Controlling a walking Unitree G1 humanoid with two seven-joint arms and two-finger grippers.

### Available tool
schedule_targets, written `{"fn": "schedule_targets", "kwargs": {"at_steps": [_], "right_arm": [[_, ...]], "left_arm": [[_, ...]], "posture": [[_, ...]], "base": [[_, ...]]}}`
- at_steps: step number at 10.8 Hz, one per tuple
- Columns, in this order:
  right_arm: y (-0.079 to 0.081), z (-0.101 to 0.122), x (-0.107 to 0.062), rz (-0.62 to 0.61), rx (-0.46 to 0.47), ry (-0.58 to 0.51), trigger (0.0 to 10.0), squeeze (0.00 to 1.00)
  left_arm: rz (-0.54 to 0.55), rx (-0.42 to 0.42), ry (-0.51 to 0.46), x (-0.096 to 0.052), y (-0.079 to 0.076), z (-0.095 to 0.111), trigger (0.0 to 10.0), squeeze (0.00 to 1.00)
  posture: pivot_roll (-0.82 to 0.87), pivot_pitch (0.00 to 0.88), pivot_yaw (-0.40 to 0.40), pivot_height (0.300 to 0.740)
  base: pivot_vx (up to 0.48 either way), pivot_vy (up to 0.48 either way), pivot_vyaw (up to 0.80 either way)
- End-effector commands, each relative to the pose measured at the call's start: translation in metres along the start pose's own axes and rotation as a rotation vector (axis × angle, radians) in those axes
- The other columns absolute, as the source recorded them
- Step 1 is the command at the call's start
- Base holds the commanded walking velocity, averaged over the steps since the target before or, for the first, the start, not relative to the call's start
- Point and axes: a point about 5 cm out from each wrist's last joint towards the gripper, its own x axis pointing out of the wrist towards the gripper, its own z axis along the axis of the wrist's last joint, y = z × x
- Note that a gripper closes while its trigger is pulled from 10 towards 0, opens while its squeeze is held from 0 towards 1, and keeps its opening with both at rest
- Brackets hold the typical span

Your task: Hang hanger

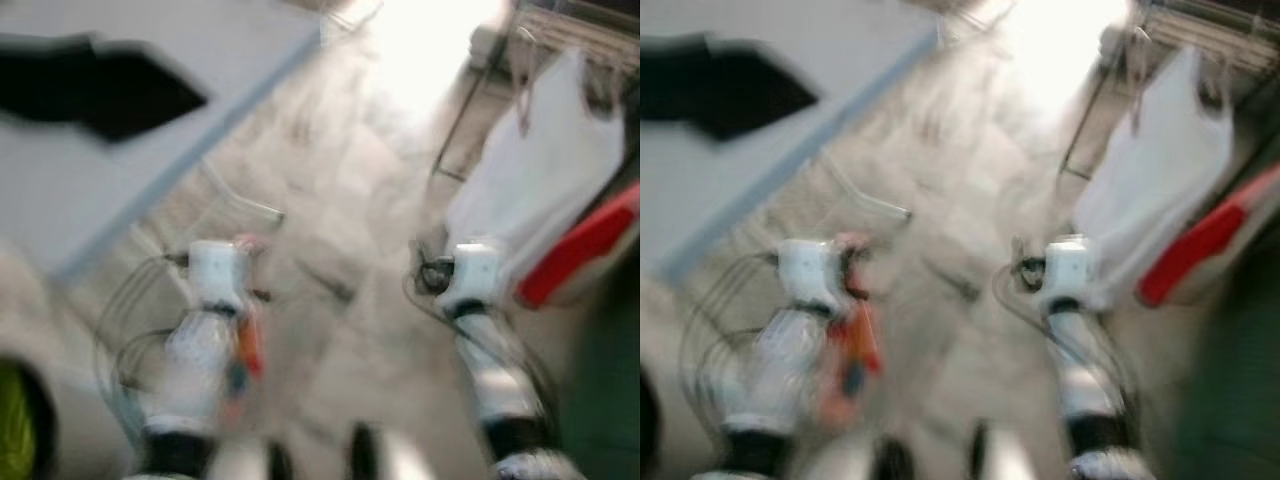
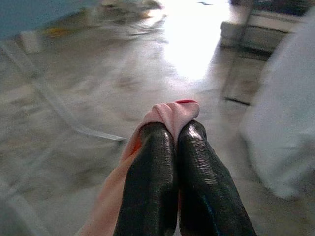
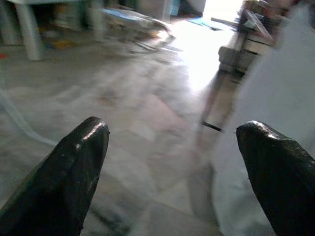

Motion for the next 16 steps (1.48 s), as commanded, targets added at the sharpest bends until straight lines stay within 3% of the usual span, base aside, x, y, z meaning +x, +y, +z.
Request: {"fn": "schedule_targets", "kwargs": {"at_steps": [1, 4, 8, 10, 13, 16], "right_arm": [[0.008, -0.001, -0.002, 0.024, 0.01, -0.005, 10.0, 0.0], [0.012, -0.003, -0.004, 0.042, 0.009, -0.002, 10.0, 0.0], [0.01, -0.004, -0.006, 0.047, 0.005, 0.001, 10.0, 0.0], [0.013, -0.004, -0.006, 0.063, 0.004, 0.005, 10.0, 0.0], [0.011, -0.005, -0.008, 0.068, -0.002, 0.009, 10.0, 0.0], [0.013, -0.01, -0.011, 0.071, 0.005, 0.028, 10.0, 0.0]], "left_arm": [[0.028, 0.021, -0.018, -0.001, 0.012, 0.004, 10.0, 0.0], [0.029, 0.024, -0.018, 0.001, 0.012, 0.005, 10.0, 0.0], [0.059, 0.014, 0.012, -0.015, 0.016, -0.007, 10.0, 0.0], [0.081, -0.003, 0.026, -0.015, 0.016, -0.008, 10.0, 0.0], [0.123, 0.022, 0.023, -0.015, 0.02, -0.006, 10.0, 0.0], [0.152, 0.024, 0.019, -0.017, 0.014, -0.008, 10.0, 0.0]], "posture": [[-0.02, 0.182, 0.018, 0.74], [-0.01, 0.187, 0.012, 0.74], [-0.01, 0.2, 0.007, 0.74], [-0.01, 0.208, -0.002, 0.74], [-0.01, 0.215, -0.012, 0.74], [-0.01, 0.205, -0.016, 0.74]], "base": [[0.356, 0.319, -0.8], [0.36, 0.316, -0.8], [0.381, 0.292, -0.65], [0.373, 0.3, -0.44], [0.084, 0.447, 0.0], [0.0, 0.0, 0.0]]}}
